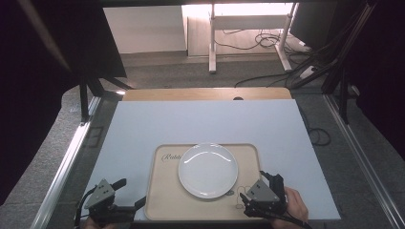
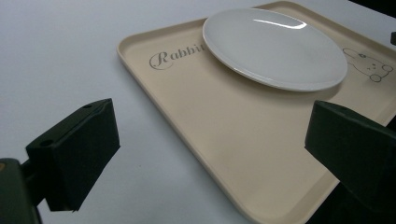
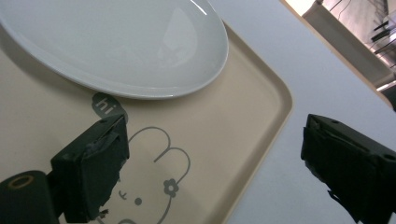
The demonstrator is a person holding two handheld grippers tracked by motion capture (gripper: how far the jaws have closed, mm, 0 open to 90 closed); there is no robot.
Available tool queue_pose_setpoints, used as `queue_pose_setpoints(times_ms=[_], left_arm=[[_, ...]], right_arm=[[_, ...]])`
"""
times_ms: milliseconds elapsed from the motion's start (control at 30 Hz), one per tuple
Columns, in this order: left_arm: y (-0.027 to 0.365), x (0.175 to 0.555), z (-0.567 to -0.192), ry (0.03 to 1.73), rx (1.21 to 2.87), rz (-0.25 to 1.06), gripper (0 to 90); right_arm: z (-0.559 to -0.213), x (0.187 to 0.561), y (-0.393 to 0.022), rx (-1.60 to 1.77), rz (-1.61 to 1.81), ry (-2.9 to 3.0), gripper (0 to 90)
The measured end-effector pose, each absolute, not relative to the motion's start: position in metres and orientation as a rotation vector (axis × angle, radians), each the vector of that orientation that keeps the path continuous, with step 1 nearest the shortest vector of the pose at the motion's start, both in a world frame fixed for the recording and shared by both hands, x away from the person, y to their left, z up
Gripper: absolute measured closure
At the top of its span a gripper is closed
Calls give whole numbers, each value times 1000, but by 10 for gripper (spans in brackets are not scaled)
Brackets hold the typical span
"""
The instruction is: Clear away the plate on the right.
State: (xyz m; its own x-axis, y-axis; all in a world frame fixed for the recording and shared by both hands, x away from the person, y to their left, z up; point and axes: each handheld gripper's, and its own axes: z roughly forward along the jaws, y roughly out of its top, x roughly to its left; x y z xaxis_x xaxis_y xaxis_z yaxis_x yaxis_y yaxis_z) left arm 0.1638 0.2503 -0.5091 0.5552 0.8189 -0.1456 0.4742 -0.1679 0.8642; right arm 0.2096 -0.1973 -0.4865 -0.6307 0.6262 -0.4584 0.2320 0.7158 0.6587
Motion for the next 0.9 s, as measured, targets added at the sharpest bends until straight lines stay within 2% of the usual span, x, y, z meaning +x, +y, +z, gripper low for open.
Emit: queue_pose_setpoints(times_ms=[433,900], left_arm=[[250,164,-509,1064,1816,443,28],[250,164,-509,1065,1815,443,28]], right_arm=[[-482,209,-214,718,787,2237,22],[-479,207,-227,754,834,2237,6]])
